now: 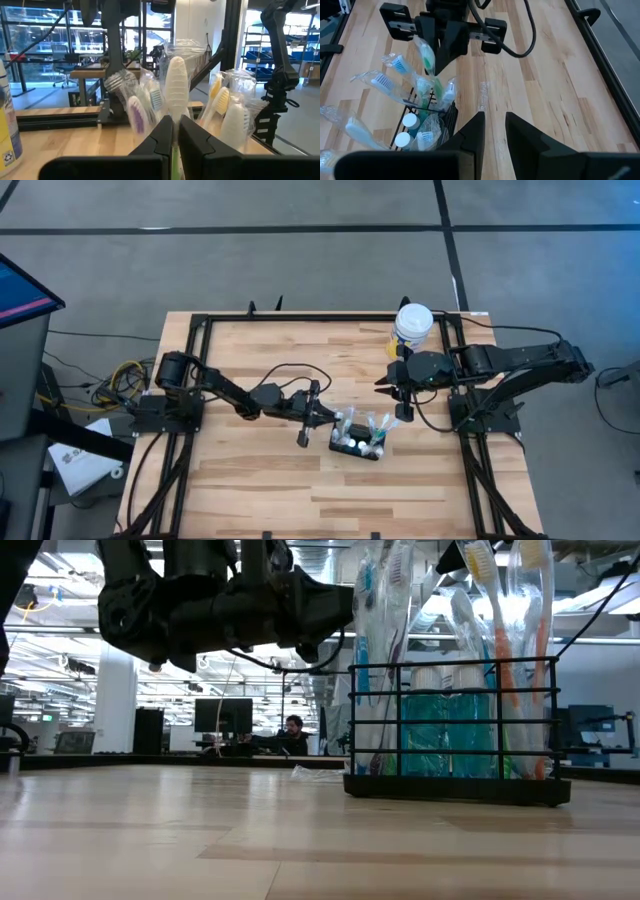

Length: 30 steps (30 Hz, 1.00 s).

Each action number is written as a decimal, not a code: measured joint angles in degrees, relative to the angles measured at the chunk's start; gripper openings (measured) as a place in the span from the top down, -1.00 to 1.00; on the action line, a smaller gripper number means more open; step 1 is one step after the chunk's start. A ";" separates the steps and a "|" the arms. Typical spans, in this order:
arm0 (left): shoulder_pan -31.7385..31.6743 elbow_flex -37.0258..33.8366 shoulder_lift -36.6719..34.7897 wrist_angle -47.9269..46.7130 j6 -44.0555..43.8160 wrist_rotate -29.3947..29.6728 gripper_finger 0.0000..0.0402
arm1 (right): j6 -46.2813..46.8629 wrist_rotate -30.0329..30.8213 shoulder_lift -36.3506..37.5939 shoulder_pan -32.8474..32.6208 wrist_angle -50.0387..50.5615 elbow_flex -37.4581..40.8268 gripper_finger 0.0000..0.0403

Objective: Pick & Place toothbrushing station
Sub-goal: Put the green toothbrush into the mesh organizer

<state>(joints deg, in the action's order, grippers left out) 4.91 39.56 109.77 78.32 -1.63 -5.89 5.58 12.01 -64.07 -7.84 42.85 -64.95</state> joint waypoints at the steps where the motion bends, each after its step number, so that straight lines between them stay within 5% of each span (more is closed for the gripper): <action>1: 0.00 -0.01 0.01 -0.03 0.00 0.04 0.97 | 0.00 0.01 -0.01 0.00 0.00 0.00 0.66; 30: -0.15 -0.01 1.80 -3.17 0.26 1.16 0.95 | 0.00 0.00 0.00 0.00 -0.02 0.00 0.66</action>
<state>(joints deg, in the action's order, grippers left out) 4.75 39.55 111.57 75.15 -1.37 -4.73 5.58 12.01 -64.08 -7.84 42.83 -64.95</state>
